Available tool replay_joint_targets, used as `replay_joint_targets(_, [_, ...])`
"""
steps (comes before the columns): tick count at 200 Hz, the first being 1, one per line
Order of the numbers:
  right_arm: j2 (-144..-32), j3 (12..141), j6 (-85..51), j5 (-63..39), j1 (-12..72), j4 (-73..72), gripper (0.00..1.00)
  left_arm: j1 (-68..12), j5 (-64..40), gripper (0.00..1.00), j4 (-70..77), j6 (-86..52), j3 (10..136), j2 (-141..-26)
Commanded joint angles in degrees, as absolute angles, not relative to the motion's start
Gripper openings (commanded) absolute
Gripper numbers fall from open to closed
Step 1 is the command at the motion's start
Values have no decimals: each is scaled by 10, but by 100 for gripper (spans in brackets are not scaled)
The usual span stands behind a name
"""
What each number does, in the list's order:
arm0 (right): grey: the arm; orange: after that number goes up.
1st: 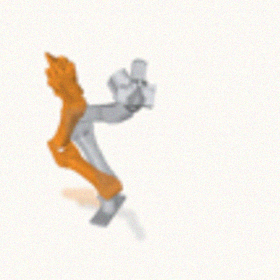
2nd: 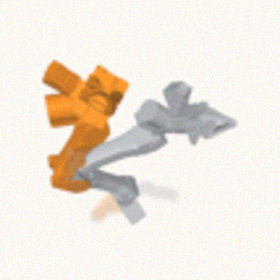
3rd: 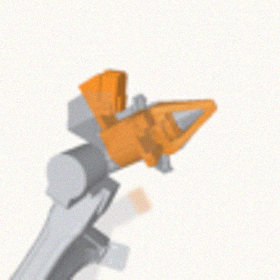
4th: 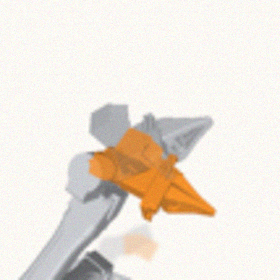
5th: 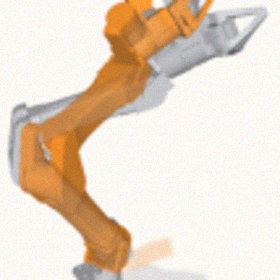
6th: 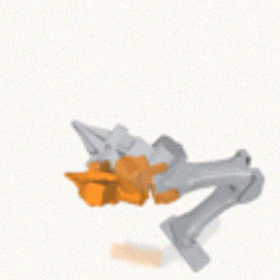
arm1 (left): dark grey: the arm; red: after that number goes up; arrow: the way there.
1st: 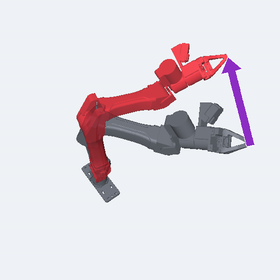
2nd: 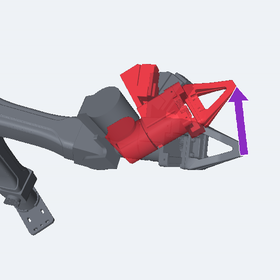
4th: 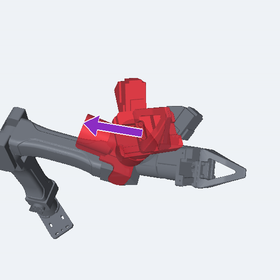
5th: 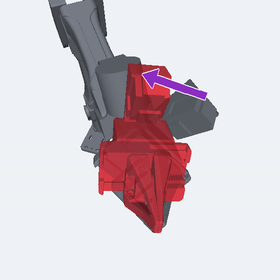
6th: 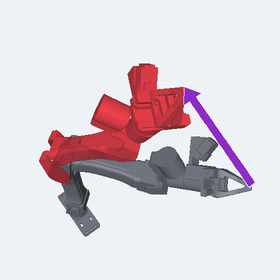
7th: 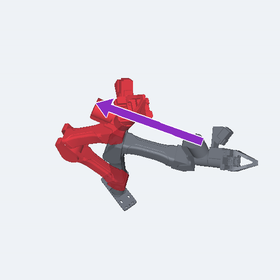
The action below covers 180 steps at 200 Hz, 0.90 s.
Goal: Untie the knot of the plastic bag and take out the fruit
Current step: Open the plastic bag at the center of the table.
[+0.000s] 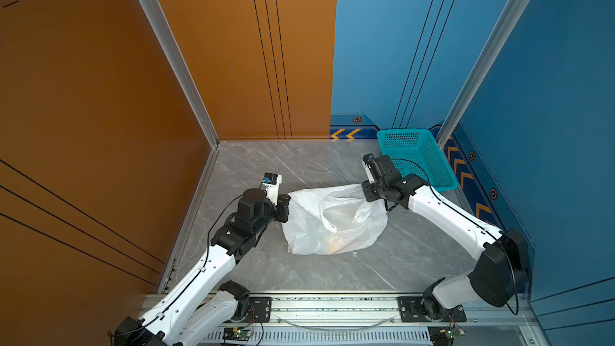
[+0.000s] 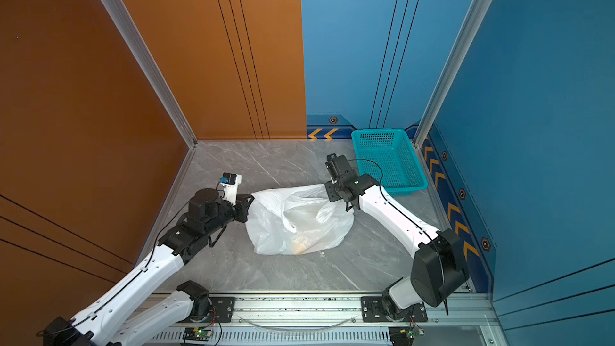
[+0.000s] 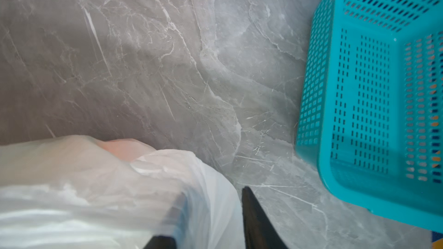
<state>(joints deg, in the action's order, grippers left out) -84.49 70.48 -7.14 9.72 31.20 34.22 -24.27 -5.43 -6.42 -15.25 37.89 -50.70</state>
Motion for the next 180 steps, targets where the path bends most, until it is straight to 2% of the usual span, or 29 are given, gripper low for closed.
replay_joint_targets(1, [-835,693,-63,73,323,334,18,-237,-58,0,-54,-150,379,-508])
replay_joint_targets(4, [-835,693,-61,71,325,333,16,-237,-58,1,-55,-150,380,-508])
replay_joint_targets(12, [-836,694,-60,65,330,331,9,-237,-61,15,-59,-149,383,-508])
replay_joint_targets(25, [-837,697,-60,53,337,330,0,-237,-60,50,-75,-146,395,-507])
replay_joint_targets(34, [-834,699,-61,47,341,330,0,-237,-53,66,-91,-146,406,-502])
replay_joint_targets(46, [-826,703,-65,43,346,332,0,-237,-44,80,-112,-143,421,-492])
replay_joint_targets(56, [-819,709,-69,42,348,337,0,-237,-37,85,-132,-142,433,-481])
replay_joint_targets(62, [-815,713,-72,39,348,340,0,-237,-34,92,-136,-141,440,-473])
replay_joint_targets(84, [-798,727,-81,27,348,348,0,-239,-34,100,-150,-142,475,-465])
replay_joint_targets(112, [-786,749,-90,7,351,358,0,-272,-48,98,-165,-143,536,-518])
replay_joint_targets(158, [-784,790,-106,-13,355,379,0,-381,-45,98,-187,-92,642,-650])
replay_joint_targets(180, [-779,796,-110,-15,358,379,0,-409,2,98,-193,-83,665,-693])
